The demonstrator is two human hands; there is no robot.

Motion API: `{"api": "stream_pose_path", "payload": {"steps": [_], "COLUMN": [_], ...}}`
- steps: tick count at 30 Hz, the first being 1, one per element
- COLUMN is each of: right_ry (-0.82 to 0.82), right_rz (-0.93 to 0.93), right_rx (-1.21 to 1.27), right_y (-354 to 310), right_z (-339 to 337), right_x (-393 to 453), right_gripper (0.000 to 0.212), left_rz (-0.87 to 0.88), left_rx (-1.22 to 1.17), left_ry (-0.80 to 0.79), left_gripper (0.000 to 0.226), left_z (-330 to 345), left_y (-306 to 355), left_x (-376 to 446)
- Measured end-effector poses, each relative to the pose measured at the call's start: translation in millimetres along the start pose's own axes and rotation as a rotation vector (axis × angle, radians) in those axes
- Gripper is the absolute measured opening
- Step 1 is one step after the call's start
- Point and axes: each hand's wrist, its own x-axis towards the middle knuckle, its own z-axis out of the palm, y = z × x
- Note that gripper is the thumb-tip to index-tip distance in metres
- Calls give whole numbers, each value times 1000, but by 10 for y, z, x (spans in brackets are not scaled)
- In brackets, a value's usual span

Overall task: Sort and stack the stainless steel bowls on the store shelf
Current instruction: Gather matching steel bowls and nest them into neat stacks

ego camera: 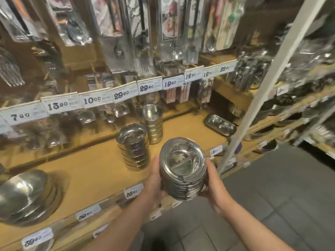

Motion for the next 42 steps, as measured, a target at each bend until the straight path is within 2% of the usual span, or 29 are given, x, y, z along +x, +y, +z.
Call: {"api": "stream_pose_path", "payload": {"steps": [2, 7, 12, 19, 25, 29, 30, 33, 36, 39, 42], "right_ry": [-1, 18, 84, -39, -179, -226, -238, -249, -196, -163, -126], "right_rz": [-18, -19, 40, -13, -21, -16, -22, -24, -84, -202, -278], "right_rx": [-19, -10, 37, -4, -51, -81, -89, -125, -169, -213, -276], "right_y": [-100, -299, -481, -623, -694, -764, -781, -834, -861, -879, -935], "right_z": [-124, -443, -712, -994, -1162, -1201, -1218, -1270, -1330, -1352, -1328], "right_x": [177, 857, 1729, 2689, 3210, 3425, 3461, 3527, 3567, 3589, 3553], "right_gripper": [52, 61, 45, 45, 48, 42, 39, 34, 53, 37, 42], "left_rz": [-6, -3, -11, 44, 101, 132, 145, 185, 324, 453, 513], "left_rx": [15, 66, 15, -13, -141, -127, -103, -63, 59, 220, 336], "left_ry": [6, -45, -8, 59, 120, 213, 228, 270, 391, 539, 625], "left_gripper": [83, 66, 68, 56, 72, 97, 94, 66, 39, 42, 35], "left_z": [148, 451, 649, 772, 915, 986, 999, 1031, 1039, 1031, 1070], "left_y": [93, 354, 567, 653, 672, 724, 748, 812, 866, 894, 914], "left_x": [205, 890, 1736, 2651, 3012, 3044, 3038, 2961, 2867, 2850, 2869]}}
